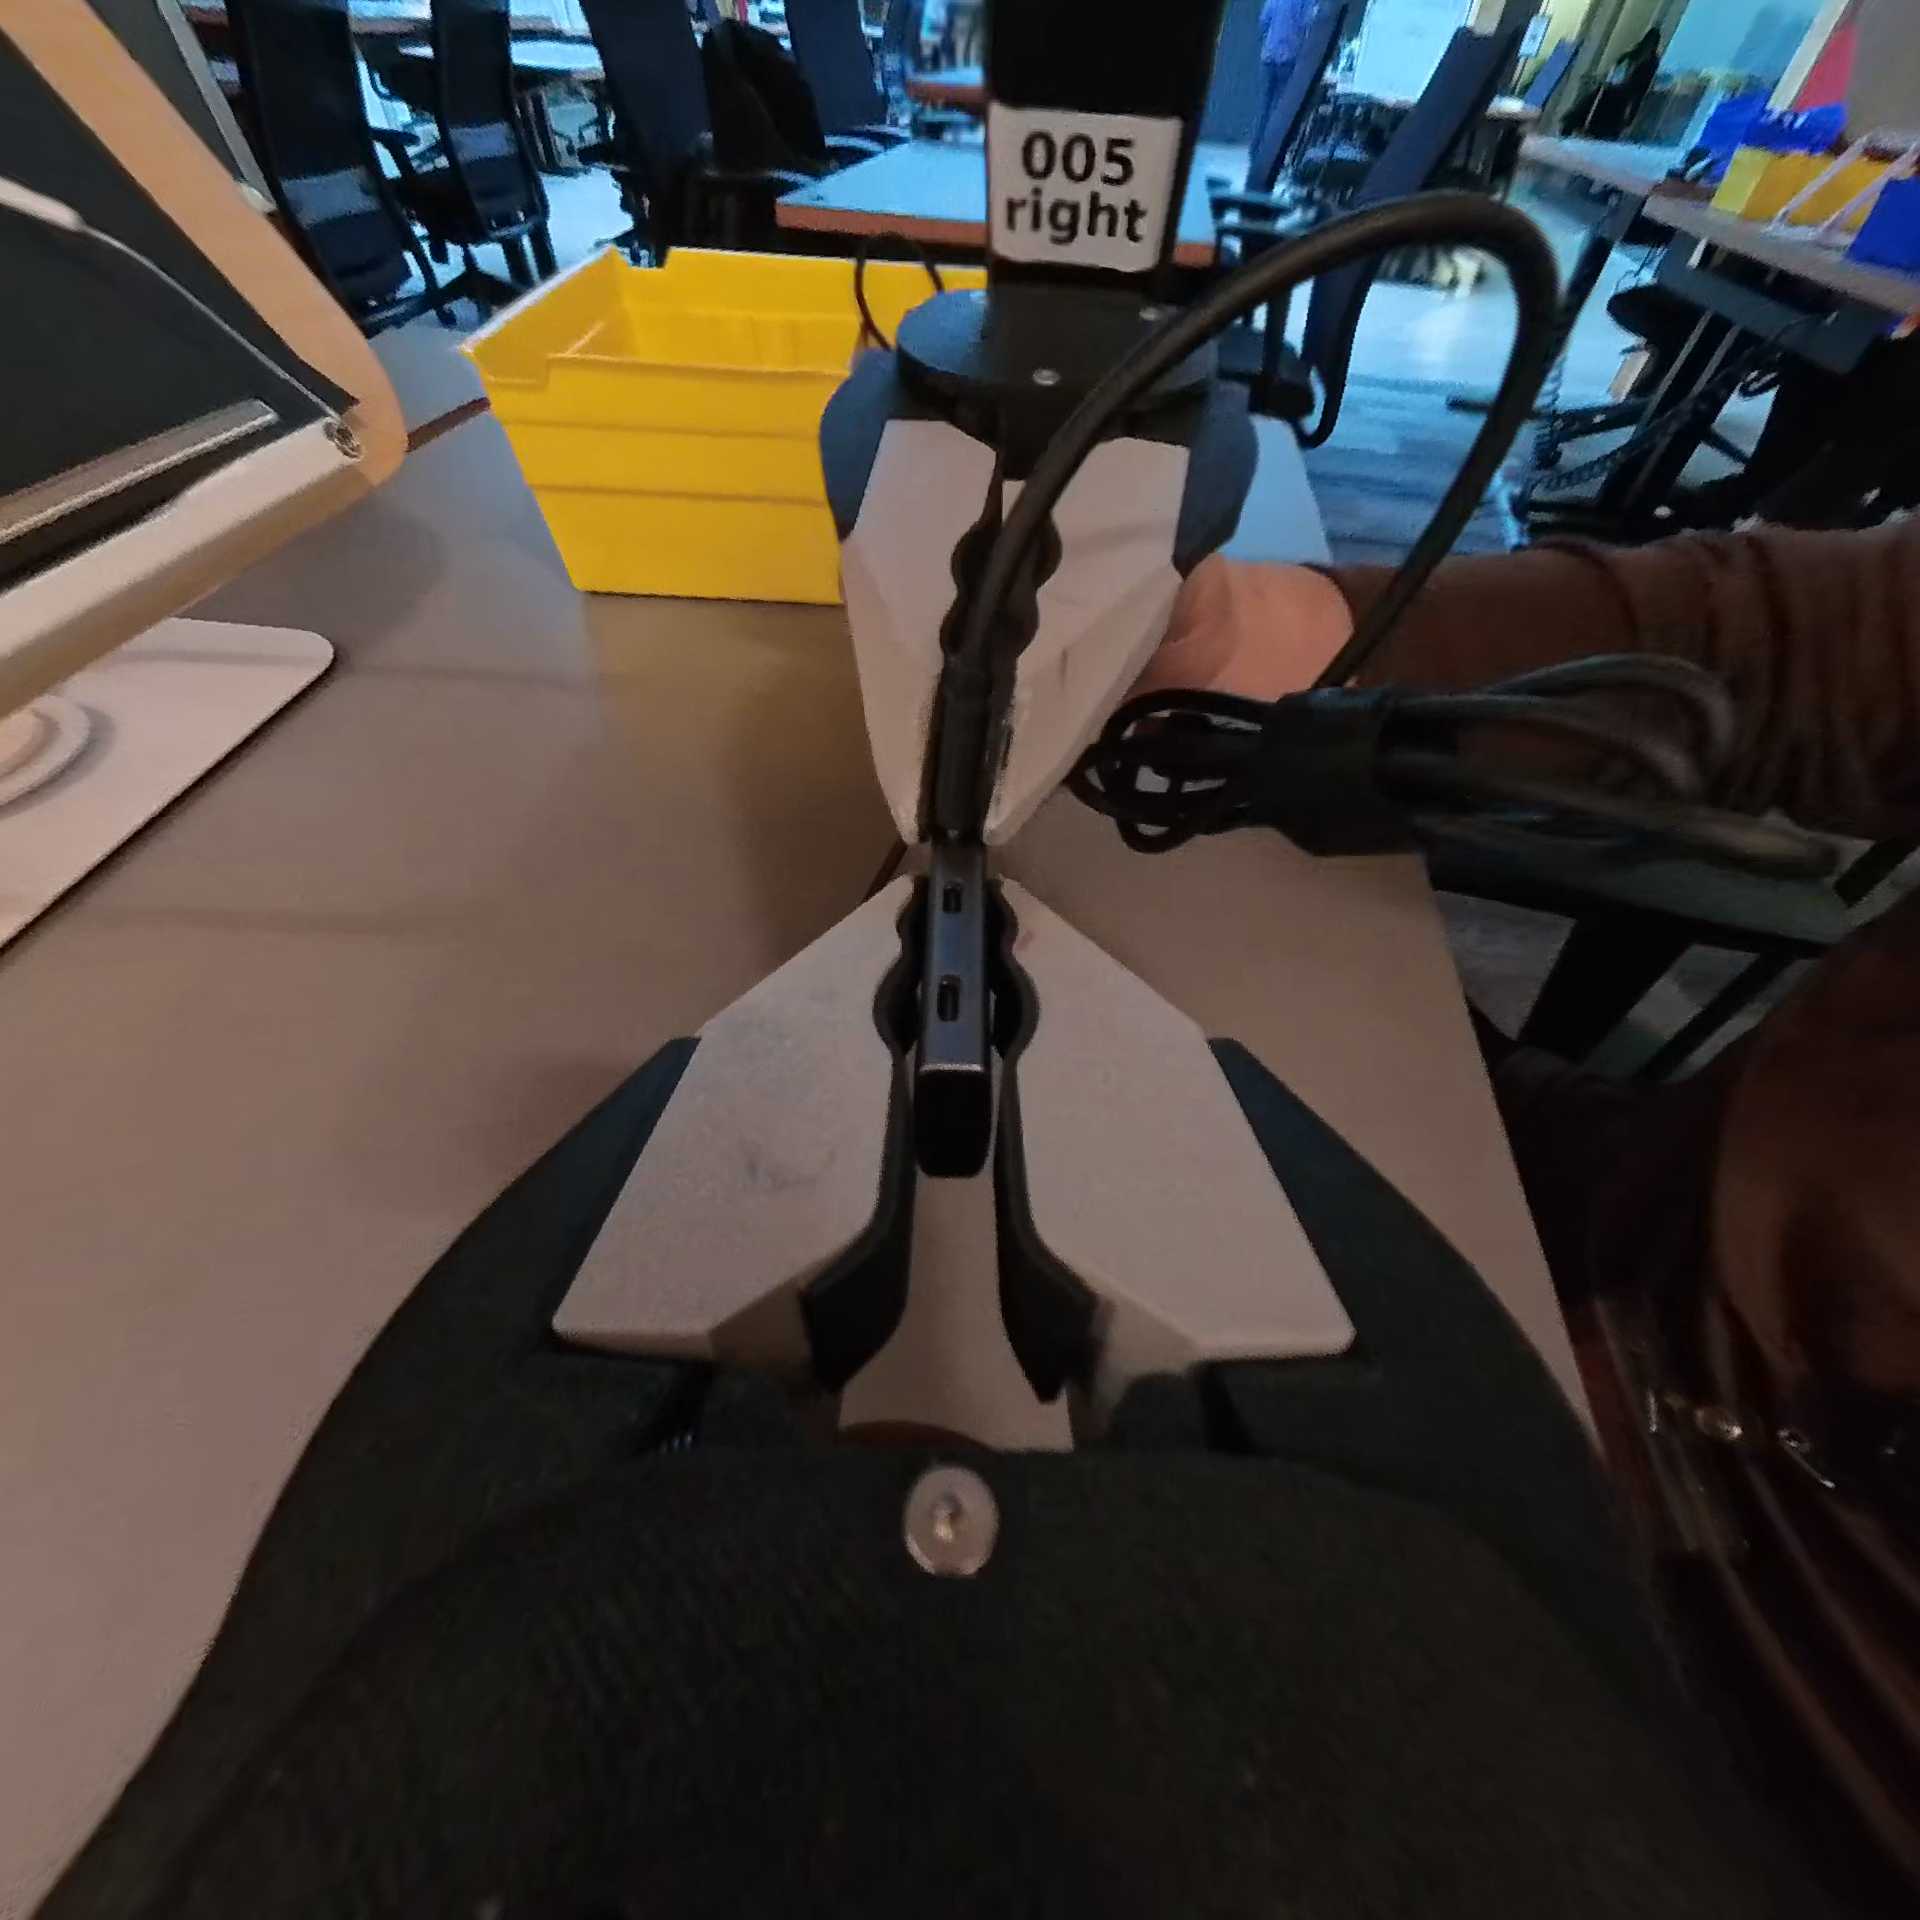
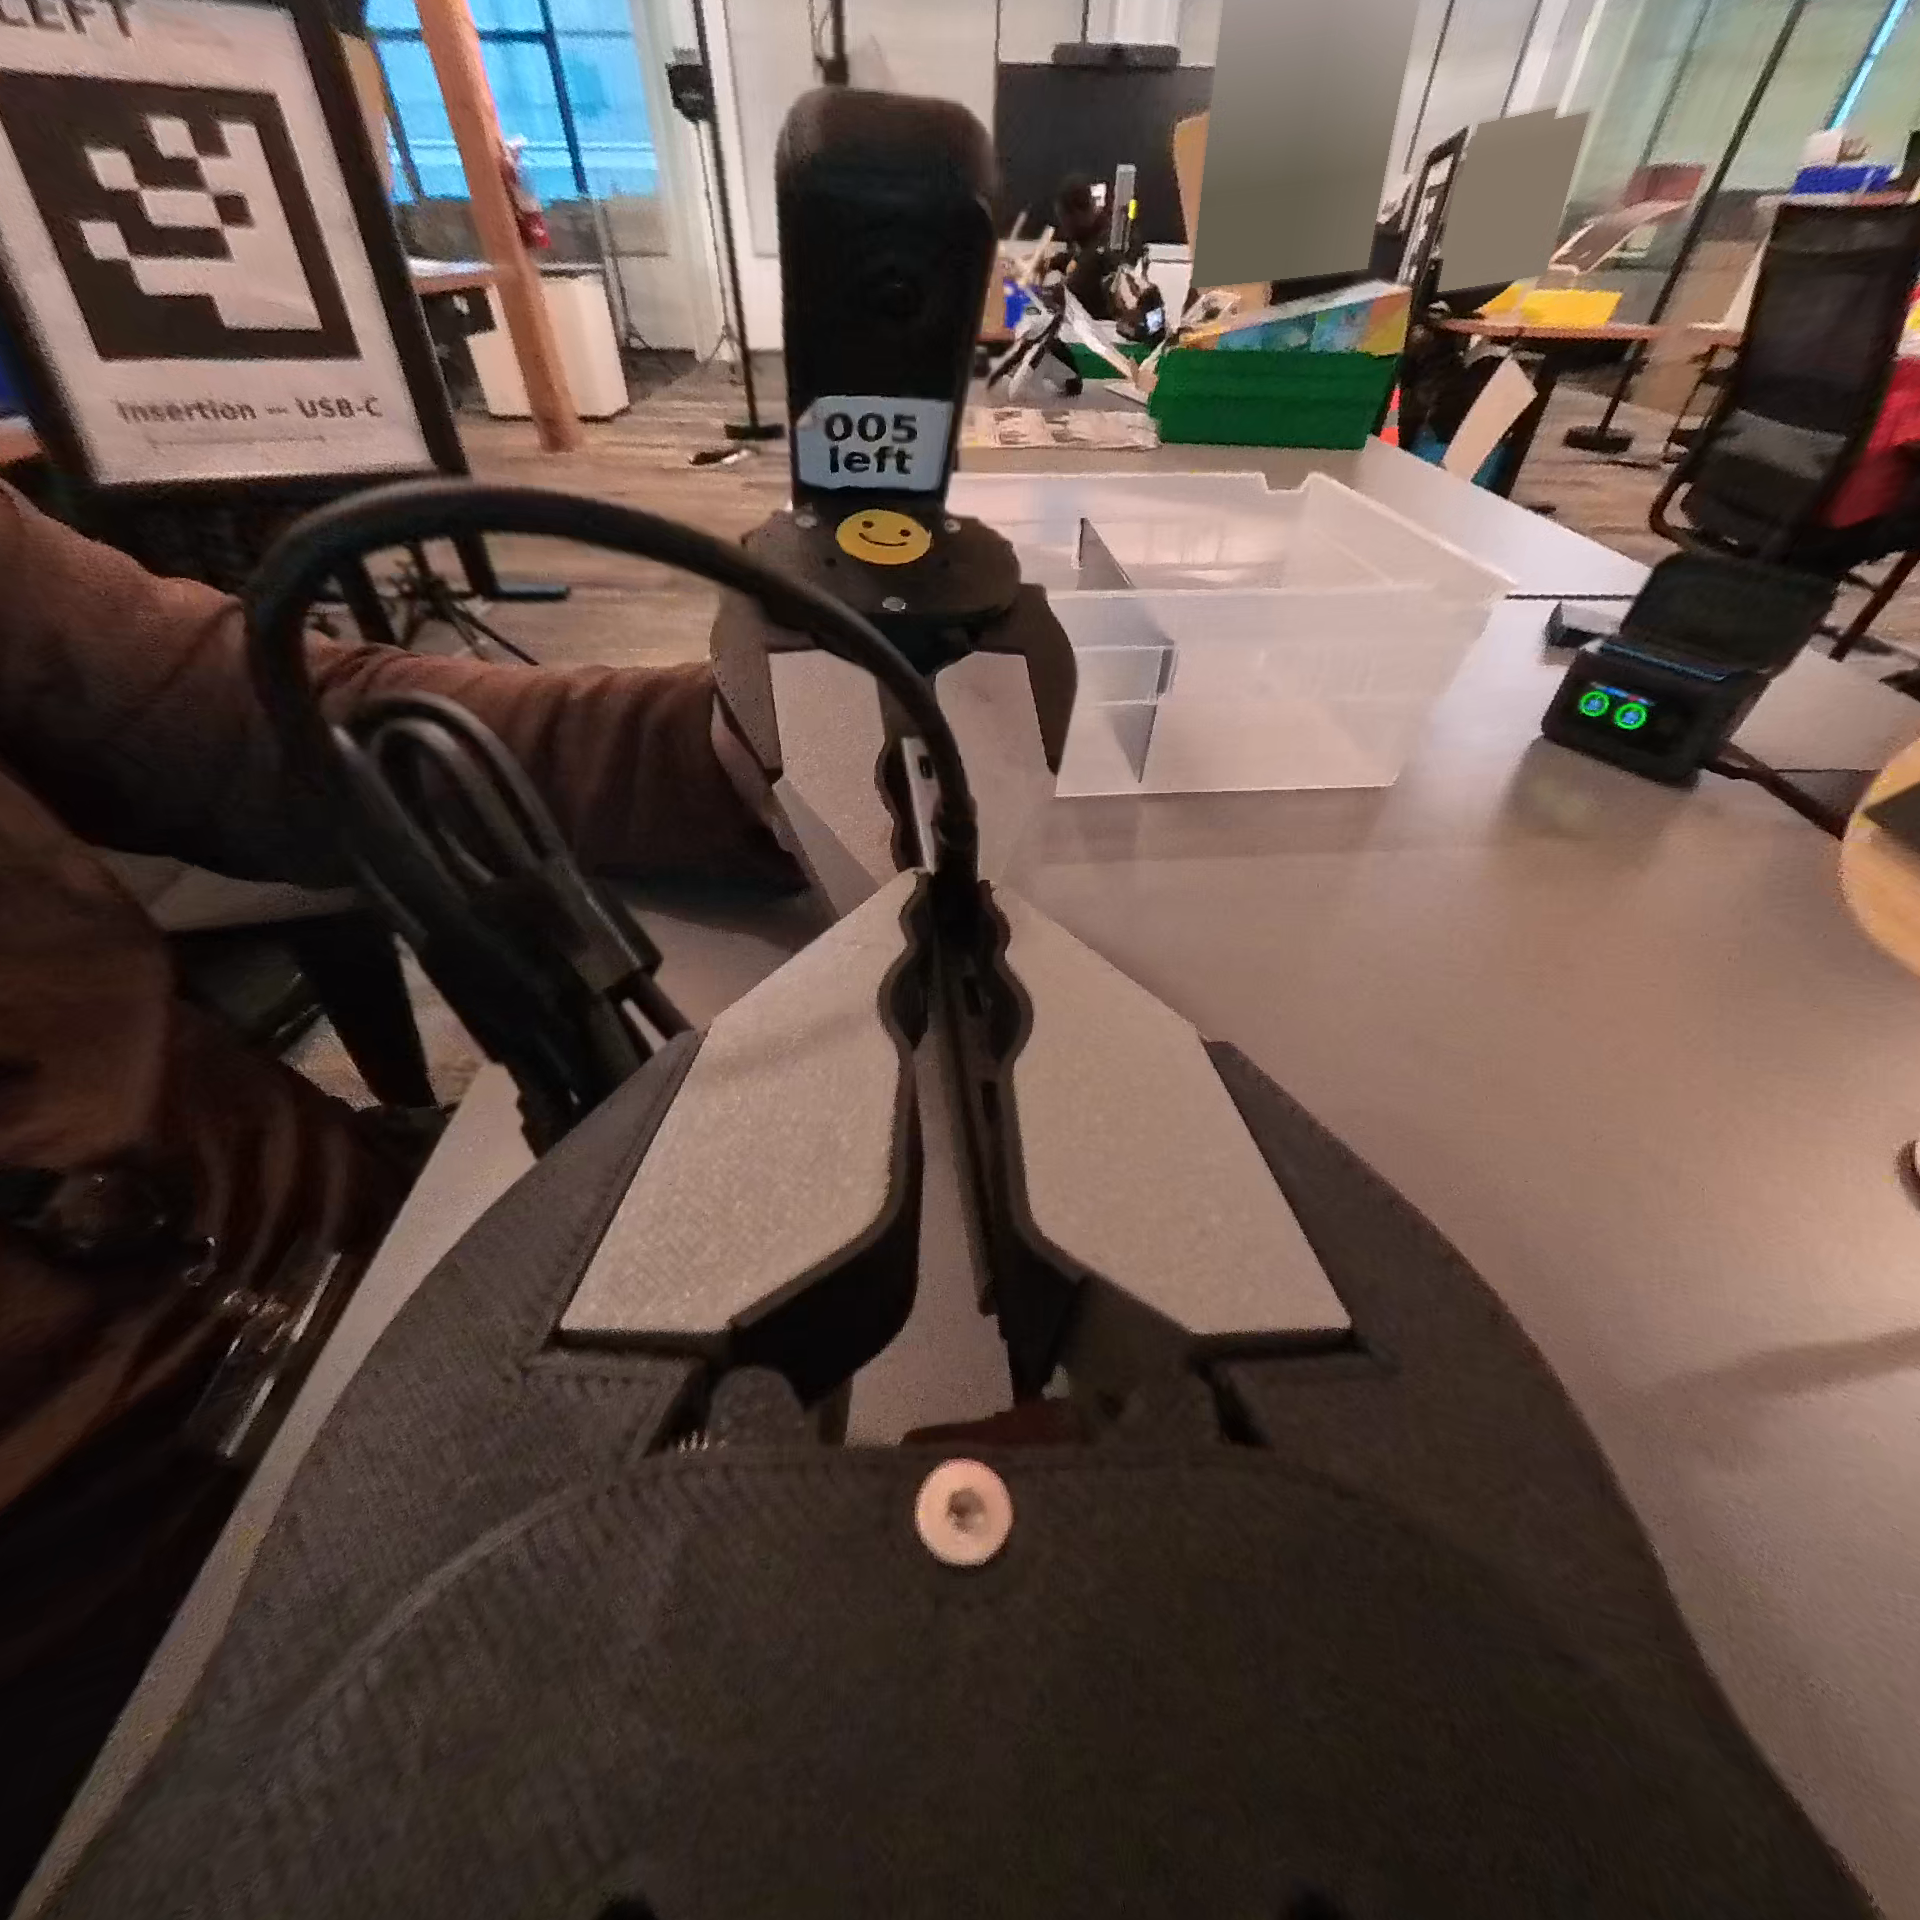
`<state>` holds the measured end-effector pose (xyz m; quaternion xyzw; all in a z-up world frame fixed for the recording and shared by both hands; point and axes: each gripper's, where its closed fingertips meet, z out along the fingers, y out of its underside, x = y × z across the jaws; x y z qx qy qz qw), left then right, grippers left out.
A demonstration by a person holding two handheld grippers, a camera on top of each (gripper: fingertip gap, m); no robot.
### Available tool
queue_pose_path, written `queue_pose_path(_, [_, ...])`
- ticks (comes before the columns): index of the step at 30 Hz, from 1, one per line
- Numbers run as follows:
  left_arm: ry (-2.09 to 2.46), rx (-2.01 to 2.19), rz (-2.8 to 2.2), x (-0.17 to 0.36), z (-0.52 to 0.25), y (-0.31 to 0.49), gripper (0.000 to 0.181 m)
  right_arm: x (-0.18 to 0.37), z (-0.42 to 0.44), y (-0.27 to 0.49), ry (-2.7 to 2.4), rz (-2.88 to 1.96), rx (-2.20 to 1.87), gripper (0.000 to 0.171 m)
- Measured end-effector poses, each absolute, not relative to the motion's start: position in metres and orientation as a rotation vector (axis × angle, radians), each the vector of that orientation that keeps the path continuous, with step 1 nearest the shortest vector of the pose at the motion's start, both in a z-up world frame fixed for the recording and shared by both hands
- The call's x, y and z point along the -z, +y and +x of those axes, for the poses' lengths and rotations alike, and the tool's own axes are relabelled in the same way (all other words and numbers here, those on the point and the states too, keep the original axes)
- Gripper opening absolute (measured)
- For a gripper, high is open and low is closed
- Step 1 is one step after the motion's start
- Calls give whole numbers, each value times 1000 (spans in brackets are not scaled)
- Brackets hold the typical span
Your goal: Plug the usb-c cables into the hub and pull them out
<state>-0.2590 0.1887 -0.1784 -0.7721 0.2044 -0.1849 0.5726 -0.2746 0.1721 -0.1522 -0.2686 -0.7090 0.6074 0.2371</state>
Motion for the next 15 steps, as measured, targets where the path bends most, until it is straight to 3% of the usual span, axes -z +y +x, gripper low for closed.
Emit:
queue_pose_path(10, [386, 498, -1678, 149, -260, 187, 6, 124, -276, 173, -1756, -800, -1987, 3])
queue_pose_path(15, [399, 529, -1712, 158, -264, 185, 7, 136, -279, 172, -1855, -785, -1752, 4])
